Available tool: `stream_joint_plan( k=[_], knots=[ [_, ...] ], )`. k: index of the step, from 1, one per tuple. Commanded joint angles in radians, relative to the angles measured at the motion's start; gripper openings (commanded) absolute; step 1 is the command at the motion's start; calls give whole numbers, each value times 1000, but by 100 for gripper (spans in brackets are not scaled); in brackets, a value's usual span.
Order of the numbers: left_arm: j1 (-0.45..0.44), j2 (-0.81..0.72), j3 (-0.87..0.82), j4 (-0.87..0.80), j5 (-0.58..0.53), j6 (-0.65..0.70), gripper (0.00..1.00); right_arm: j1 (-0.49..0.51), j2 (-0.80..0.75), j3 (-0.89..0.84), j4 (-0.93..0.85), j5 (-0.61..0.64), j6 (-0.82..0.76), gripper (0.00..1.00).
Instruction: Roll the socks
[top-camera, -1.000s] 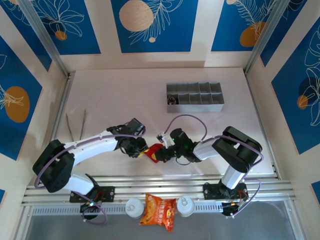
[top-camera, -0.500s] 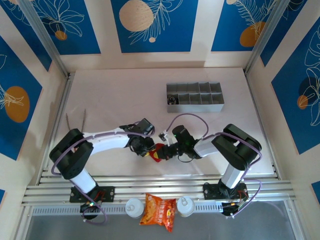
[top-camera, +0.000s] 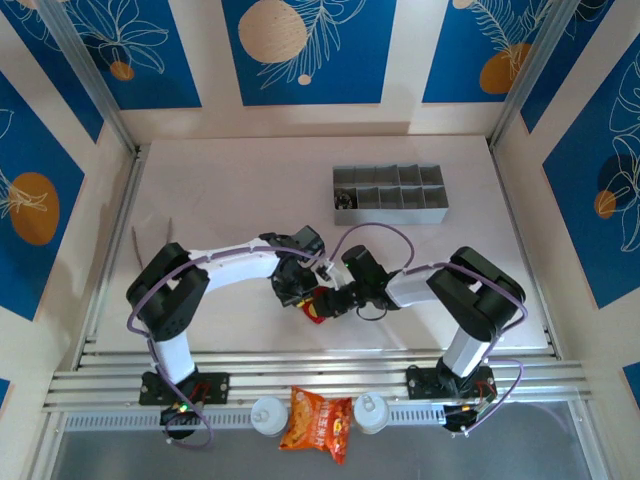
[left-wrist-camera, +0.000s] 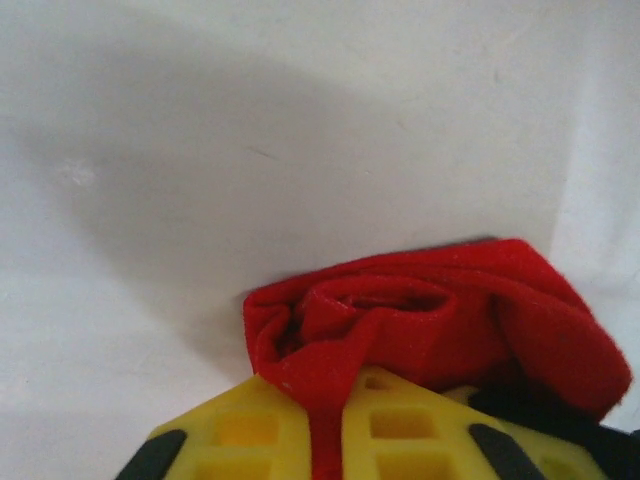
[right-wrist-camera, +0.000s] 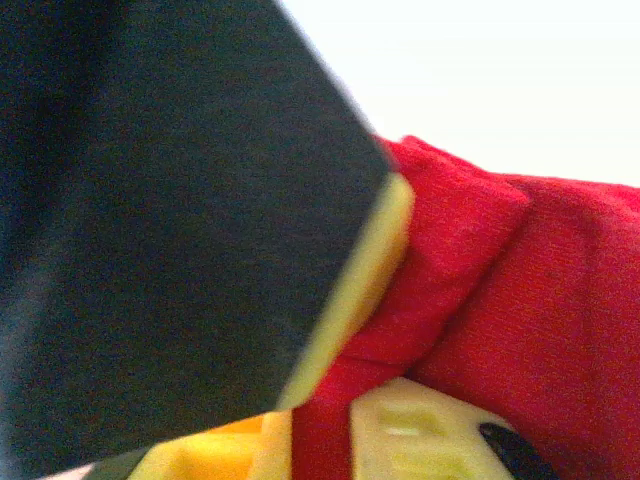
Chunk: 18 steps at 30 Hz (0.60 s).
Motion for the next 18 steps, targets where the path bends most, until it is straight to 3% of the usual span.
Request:
stream_joint_plan(
  k=[1, 3, 6, 11, 14, 18],
  knots=[
    [-14, 134, -161, -83, 60, -20, 5, 55, -21, -4, -202, 296, -168, 36],
    [32, 99, -198, -83, 39, -39, 5, 98, -70, 16, -213, 362, -256, 46],
    [71, 71, -208, -84, 25, -34, 5, 164, -150, 16, -205, 486, -372, 51],
    [68, 96, -154, -88, 47, -12, 6, 294, -310, -44, -169, 768, -441, 64],
    [64, 98, -130, -85, 51, -16, 6, 385, -366, -46, -206, 897, -469, 66],
    [59, 114, -98, -95, 61, -6, 6, 460, -334, -25, -238, 971, -494, 66]
  ],
)
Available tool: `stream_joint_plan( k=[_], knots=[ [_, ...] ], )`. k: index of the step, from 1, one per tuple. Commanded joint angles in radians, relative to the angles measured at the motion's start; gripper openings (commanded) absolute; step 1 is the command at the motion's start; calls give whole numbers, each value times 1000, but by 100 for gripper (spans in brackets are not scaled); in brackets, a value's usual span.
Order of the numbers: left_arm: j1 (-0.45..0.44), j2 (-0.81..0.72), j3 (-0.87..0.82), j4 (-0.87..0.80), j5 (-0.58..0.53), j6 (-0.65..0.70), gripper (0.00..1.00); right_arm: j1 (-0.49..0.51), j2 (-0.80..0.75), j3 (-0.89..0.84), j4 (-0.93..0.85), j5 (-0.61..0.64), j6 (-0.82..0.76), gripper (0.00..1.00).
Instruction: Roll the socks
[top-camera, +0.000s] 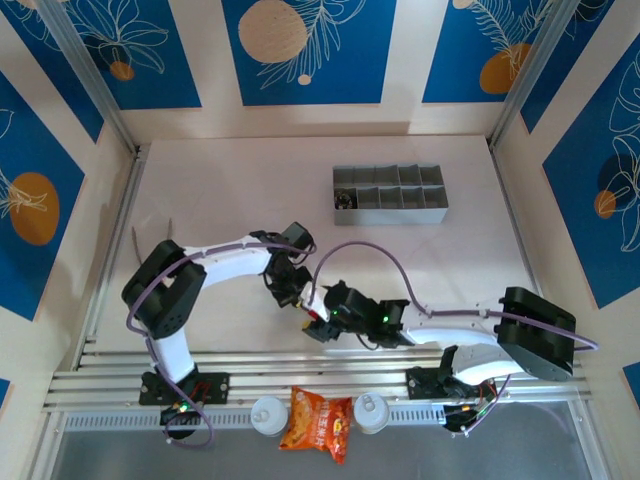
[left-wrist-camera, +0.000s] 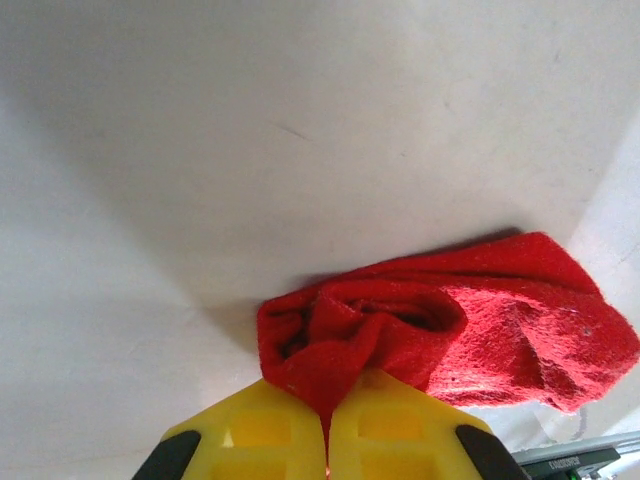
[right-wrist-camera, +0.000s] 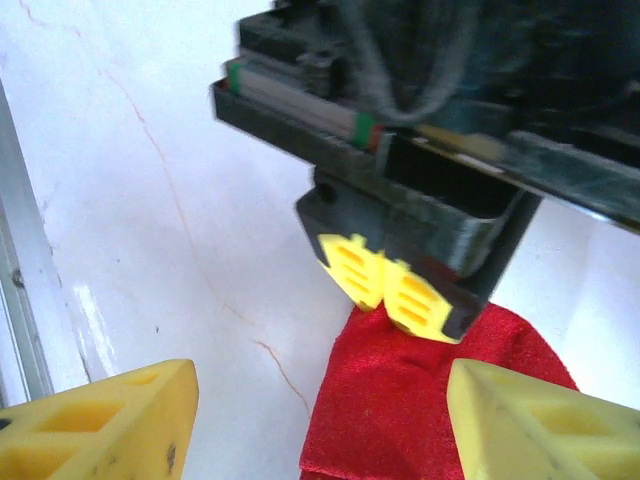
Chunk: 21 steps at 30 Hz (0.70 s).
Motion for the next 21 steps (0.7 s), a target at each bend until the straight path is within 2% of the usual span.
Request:
stream_joint_plan(
  k=[1, 10, 13, 15, 21],
  knots=[
    [-17, 121, -55, -134, -100, 13, 6, 32, 43, 13, -51, 151, -54, 66],
    [-18, 128, -25, -156, -87, 39, 6, 40, 292, 138, -70, 308, -85, 61],
    [-18, 125, -19, -163, -89, 41, 6, 38, 333, 172, -119, 347, -53, 50],
    [-18, 119, -16, -163, -89, 37, 6, 37, 352, 191, -150, 346, -29, 39],
    [-2, 59, -44, -168, -87, 11, 5, 1, 402, 244, -272, 289, 75, 12]
  ],
)
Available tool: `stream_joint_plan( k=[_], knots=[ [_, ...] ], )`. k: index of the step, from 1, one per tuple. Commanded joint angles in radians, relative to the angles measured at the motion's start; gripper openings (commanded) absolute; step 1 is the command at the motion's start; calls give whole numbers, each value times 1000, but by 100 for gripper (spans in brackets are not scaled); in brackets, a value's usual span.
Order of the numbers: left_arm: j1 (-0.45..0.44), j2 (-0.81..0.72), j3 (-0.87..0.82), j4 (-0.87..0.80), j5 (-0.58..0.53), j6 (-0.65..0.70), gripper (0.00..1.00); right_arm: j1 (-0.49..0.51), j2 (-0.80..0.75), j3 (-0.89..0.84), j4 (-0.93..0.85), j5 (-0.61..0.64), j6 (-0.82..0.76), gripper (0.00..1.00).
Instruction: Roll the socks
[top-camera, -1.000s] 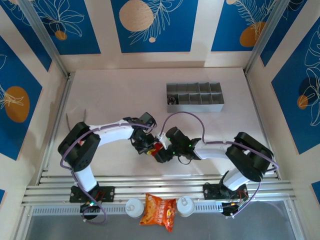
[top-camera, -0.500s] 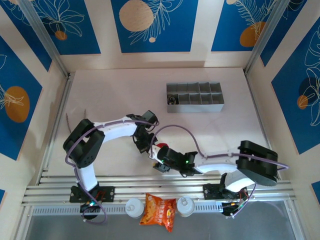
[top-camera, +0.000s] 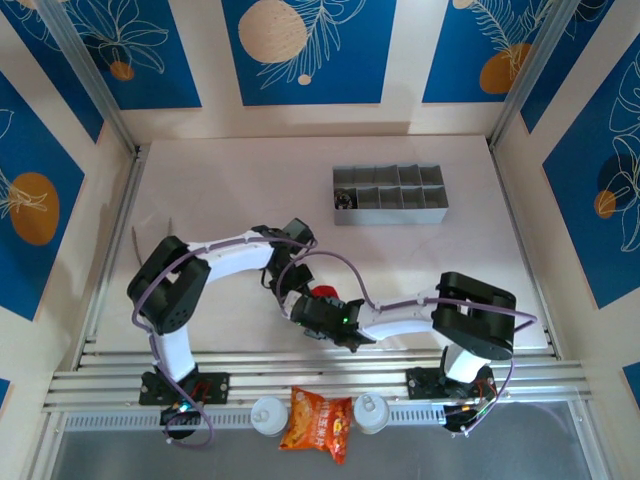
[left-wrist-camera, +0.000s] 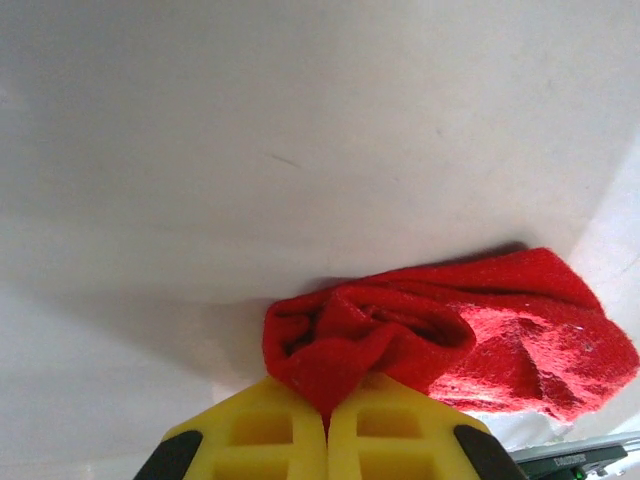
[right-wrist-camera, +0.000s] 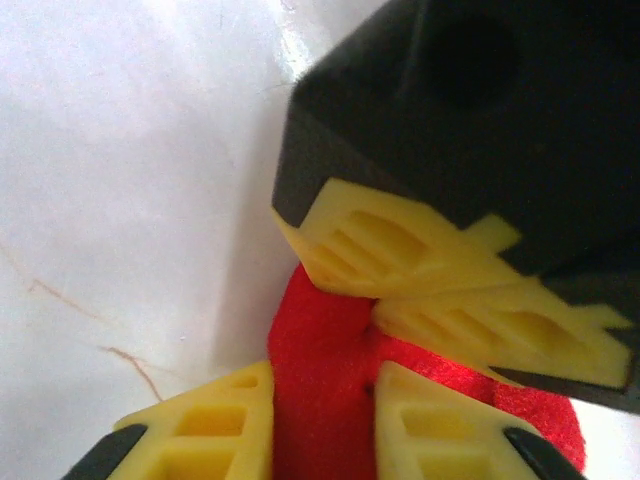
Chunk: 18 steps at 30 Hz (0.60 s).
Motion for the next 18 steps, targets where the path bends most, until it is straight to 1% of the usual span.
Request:
stream_joint_plan(
  k=[1, 4, 6, 7, 8, 11, 12, 13, 15, 18],
  knots=[
    [-18, 35, -98, -115, -101, -33, 5, -62, 72, 31, -90, -25, 136, 9],
    [0, 3, -131, -102, -88, -52, 6, -66, 79, 31, -104, -61, 166, 0],
    [11, -22, -147, -85, -71, -70, 10, -70, 70, 17, -96, -95, 183, 0],
    [16, -37, -150, -80, -70, -77, 14, -73, 63, 7, -90, -123, 191, 0],
    [18, -62, -149, -74, -77, -87, 20, -76, 50, -4, -88, -144, 214, 0],
    [30, -138, -127, -70, -111, -118, 43, -90, 9, -54, -62, -223, 287, 0],
    [33, -161, -114, -69, -123, -127, 49, -98, -4, -78, -43, -248, 316, 0],
    [34, -178, -105, -66, -130, -134, 53, -104, -15, -102, -17, -289, 329, 0],
    [36, -204, -83, -63, -139, -148, 59, -116, -34, -153, 26, -329, 373, 0],
    [36, -221, -61, -63, -147, -150, 62, -142, -67, -220, 90, -389, 422, 0]
  ],
)
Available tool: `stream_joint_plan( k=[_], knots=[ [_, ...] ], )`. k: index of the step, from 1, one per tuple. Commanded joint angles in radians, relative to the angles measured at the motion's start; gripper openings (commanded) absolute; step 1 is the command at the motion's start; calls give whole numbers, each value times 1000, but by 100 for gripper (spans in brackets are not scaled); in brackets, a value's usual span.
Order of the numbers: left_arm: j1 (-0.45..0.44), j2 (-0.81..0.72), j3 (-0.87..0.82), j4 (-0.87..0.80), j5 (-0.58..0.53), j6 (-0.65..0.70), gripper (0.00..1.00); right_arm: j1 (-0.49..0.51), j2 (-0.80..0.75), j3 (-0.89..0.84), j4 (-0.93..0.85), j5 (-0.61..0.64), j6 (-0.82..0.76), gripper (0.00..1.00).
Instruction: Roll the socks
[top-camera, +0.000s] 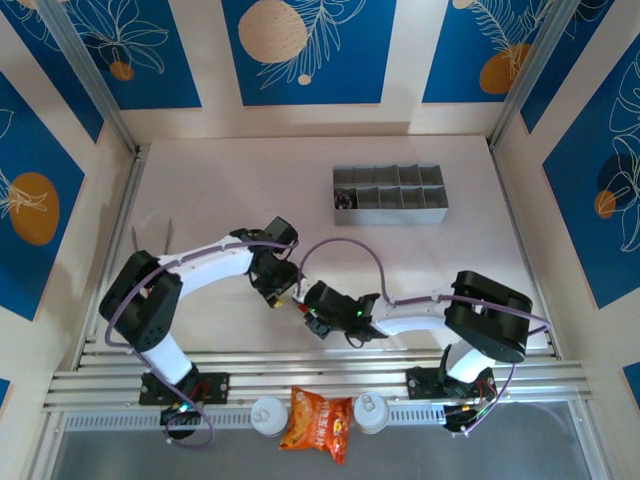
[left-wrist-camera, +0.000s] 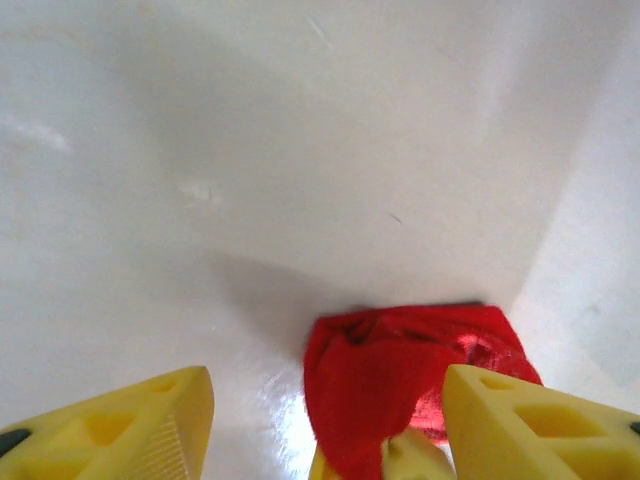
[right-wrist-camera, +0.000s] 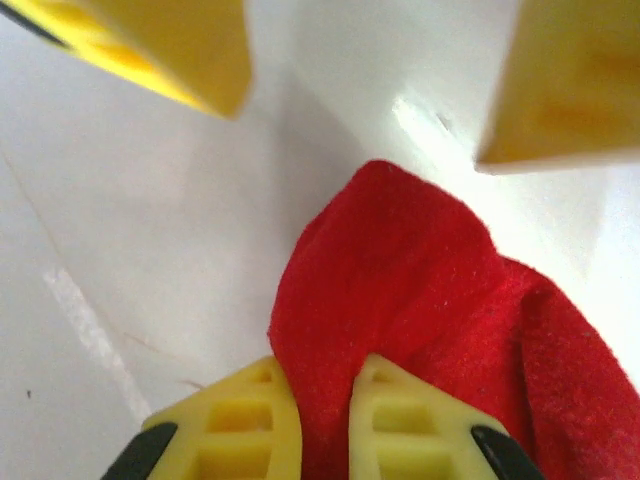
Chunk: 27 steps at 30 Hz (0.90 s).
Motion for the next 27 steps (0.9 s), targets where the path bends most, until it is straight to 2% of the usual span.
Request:
stream_joint_plan(
  k=[1, 4, 11, 19, 22, 27],
  knots=[
    [-6, -41, 33, -80, -23, -8, 63, -51, 12, -118, -58, -129, 163, 0],
    [-8, -57, 20, -70, -19, 0, 63, -101, -22, -184, 15, -207, 215, 0],
    [-62, -53, -29, 74, 51, 11, 54, -256, -37, -327, 246, -452, 359, 0],
    [-133, 60, -31, 250, 55, -38, 58, -417, 30, -350, 370, -698, 395, 0],
    [-140, 104, -11, 264, 52, -32, 57, -437, 51, -344, 376, -735, 394, 0],
    [-152, 161, -12, 280, 63, -26, 46, -444, 66, -355, 399, -738, 394, 0]
  ],
)
